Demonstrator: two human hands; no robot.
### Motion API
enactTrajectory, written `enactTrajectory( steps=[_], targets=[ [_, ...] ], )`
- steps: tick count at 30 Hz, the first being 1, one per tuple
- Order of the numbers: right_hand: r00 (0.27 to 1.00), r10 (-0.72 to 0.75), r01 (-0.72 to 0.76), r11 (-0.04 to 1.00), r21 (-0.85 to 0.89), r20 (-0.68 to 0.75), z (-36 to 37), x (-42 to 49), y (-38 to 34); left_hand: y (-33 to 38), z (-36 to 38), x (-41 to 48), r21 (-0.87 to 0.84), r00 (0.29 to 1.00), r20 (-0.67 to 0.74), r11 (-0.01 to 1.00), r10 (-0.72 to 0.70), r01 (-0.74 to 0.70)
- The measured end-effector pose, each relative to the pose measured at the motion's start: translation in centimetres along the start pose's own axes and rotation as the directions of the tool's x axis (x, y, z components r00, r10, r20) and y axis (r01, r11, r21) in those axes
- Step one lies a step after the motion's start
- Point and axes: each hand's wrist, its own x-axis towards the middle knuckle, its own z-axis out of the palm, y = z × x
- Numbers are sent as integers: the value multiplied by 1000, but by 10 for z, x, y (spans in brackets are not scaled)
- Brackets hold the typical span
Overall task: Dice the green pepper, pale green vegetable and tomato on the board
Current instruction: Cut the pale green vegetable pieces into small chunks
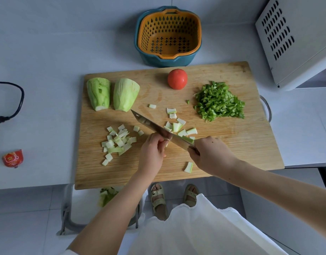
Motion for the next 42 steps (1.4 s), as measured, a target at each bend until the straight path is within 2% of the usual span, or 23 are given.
enactTrajectory(
  steps=[5,13,20,24,36,42],
  targets=[
    [1000,0,0,1000,-15,-2,-5,-3,0,-3,2,2,34,999,-8,999,31,-31],
    [998,43,-44,999,29,37,13,16,-5,-7,5,0,1,999,-5,999,-53,53],
    [999,52,-53,994,92,17,16,14,0,0,8,-7,-57,993,-84,995,-86,81],
    [999,43,-42,997,62,-18,6,2,4,1,7,-5,-58,993,-93,996,-71,65],
    [1000,9,-9,998,-55,11,2,1,0,-5,8,-6,-23,996,-62,997,-70,69],
    [999,38,-39,999,32,32,13,13,-1,-2,7,-9,-109,992,-82,990,-93,84]
  ],
)
